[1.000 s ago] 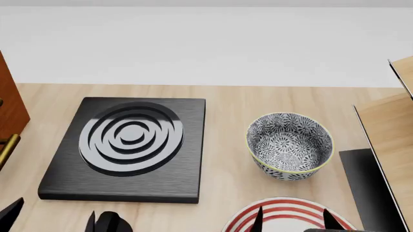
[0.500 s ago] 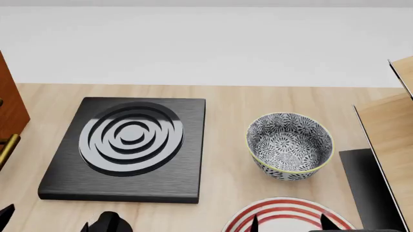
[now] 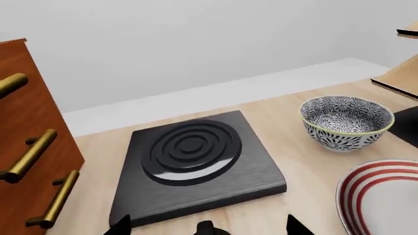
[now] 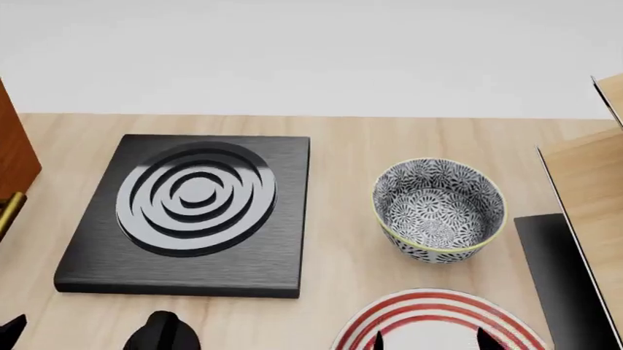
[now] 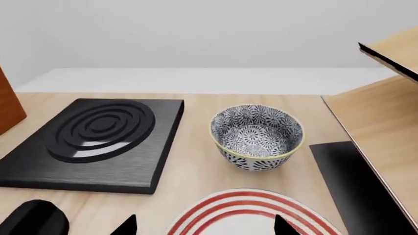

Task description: Pick up the cream cheese and put it in the bowl.

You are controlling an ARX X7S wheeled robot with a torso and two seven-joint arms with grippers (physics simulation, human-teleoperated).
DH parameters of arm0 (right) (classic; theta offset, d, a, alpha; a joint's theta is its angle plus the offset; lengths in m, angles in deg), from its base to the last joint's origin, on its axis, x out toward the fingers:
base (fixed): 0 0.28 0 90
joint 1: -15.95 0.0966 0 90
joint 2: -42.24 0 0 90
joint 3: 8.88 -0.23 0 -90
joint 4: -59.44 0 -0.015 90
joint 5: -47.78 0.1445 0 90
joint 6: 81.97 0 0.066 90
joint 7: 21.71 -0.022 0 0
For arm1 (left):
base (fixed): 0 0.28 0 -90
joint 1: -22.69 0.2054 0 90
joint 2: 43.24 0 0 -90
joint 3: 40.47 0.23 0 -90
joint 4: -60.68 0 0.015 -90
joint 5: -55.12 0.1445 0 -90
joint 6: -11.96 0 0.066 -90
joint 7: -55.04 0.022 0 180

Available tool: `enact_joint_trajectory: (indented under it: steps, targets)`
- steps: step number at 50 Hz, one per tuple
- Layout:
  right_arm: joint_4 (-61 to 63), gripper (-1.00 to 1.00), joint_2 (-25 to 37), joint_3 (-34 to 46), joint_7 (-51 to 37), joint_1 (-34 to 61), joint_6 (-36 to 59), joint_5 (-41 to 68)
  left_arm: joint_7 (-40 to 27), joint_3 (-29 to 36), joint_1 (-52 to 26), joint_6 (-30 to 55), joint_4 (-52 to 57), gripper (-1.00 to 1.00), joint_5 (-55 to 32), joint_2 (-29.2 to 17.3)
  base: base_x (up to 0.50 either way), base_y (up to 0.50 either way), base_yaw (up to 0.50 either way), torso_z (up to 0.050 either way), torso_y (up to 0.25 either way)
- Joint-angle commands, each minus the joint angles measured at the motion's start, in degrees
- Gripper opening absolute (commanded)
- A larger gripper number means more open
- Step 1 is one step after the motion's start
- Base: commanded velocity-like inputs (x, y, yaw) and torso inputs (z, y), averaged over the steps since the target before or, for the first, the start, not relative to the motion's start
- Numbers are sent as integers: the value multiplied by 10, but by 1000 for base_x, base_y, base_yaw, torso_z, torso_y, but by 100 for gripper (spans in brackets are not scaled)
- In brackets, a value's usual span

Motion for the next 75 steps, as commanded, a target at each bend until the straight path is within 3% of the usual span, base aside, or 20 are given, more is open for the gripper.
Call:
enact_joint_trajectory:
  steps: [1,50,57,72,75]
  targets:
    - [-3,100,4,2,2,-5,-8,1,-17,19,-12,-3,1,100,-10,-10,0,0,0,0,-119]
    - [-2,100,23,10,-1,-28,-39,3,-65,90,-45,-37,3,100,-36,-49,0,0,0,0,-122]
    - [-8,100,26,9,5,-35,-48,0,-81,82,-62,-35,5,100,-103,-62,0,0,0,0,-34]
    - [-18,100,30,19,19,-46,-68,-20,-188,101,-213,-8,13,100,-368,-114,0,0,0,0,0]
    - [-18,100,31,20,17,-46,-68,-19,-231,44,-232,52,13,100,-457,-86,0,0,0,0,0]
